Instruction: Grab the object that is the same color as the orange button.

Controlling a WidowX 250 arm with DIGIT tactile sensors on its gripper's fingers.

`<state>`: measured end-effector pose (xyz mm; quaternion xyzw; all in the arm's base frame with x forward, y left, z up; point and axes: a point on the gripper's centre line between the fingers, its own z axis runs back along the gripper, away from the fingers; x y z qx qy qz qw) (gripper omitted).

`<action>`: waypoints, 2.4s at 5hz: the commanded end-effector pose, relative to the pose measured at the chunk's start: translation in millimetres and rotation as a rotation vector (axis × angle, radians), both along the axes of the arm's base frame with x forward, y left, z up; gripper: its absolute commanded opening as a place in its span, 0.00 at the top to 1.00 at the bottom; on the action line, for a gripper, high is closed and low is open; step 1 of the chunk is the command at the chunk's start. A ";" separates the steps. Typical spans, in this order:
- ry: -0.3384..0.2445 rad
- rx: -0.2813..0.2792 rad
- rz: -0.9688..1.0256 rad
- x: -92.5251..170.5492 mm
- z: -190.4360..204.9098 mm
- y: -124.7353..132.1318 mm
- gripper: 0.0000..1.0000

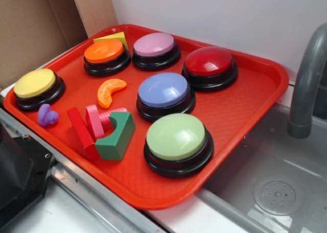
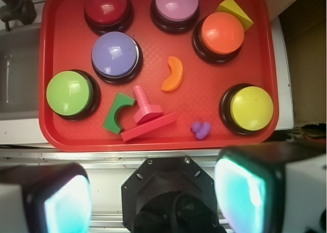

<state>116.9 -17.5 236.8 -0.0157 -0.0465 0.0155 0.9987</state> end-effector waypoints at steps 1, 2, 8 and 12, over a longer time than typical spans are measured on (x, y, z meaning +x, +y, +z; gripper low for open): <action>0.000 0.000 0.000 0.0 0.0 0.0 0.00; -0.009 0.027 -0.038 25.9 -17.9 7.4 0.00; -0.009 0.030 0.220 103.9 -177.0 65.1 0.00; 0.027 -0.024 0.326 103.1 -228.2 66.8 0.77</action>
